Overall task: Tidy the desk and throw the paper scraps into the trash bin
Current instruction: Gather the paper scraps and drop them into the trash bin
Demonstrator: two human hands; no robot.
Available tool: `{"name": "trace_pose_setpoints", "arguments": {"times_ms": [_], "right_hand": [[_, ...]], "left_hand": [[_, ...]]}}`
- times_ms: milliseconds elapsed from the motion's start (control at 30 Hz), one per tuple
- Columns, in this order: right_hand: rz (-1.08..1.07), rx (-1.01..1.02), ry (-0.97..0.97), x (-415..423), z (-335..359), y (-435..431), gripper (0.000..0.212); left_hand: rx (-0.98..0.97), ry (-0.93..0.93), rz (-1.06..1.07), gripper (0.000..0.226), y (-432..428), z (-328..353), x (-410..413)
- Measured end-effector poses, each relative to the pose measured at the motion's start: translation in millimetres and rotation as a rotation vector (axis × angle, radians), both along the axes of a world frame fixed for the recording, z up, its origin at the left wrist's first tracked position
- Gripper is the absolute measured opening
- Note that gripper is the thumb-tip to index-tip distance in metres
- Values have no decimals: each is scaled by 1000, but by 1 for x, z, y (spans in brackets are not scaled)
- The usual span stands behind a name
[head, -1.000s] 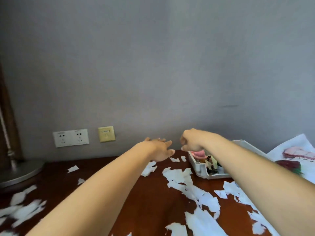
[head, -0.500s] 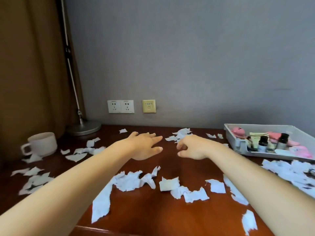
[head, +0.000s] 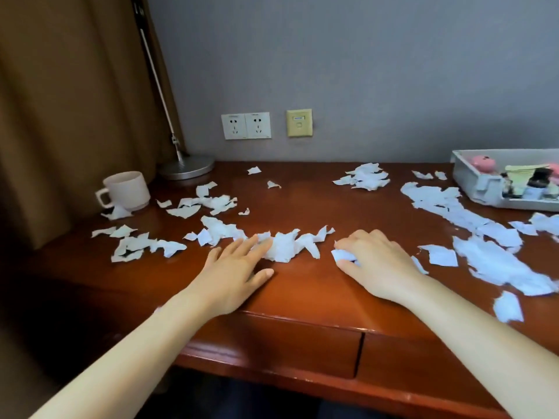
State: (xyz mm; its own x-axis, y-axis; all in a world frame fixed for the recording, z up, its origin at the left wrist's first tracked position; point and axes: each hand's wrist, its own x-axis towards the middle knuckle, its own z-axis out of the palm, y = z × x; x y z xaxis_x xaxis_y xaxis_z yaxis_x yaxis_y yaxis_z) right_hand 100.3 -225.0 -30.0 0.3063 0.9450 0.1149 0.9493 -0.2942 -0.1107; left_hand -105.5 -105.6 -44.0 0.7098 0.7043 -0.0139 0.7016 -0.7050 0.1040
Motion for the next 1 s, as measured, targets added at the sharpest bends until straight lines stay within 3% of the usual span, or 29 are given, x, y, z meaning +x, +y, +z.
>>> {"name": "trace_pose_setpoints", "arguments": {"times_ms": [133,300,500,700,1000], "right_hand": [[21,168,41,2,-14,20,36],[40,239,262,17,-21,54,45],[39,345,449,31,-19,85,36],[3,324,278,41,-10,79,39],[-66,167,210,35,-6,67,77]], "left_hand": [[-43,-137,-44,55,6,-3,15],[-105,-242,-66,53,19,-1,37],[-46,-173,-148,58,53,-3,68],[-5,-208,-142,57,70,-9,82],[-47,-246,-154,55,77,-11,83]]}}
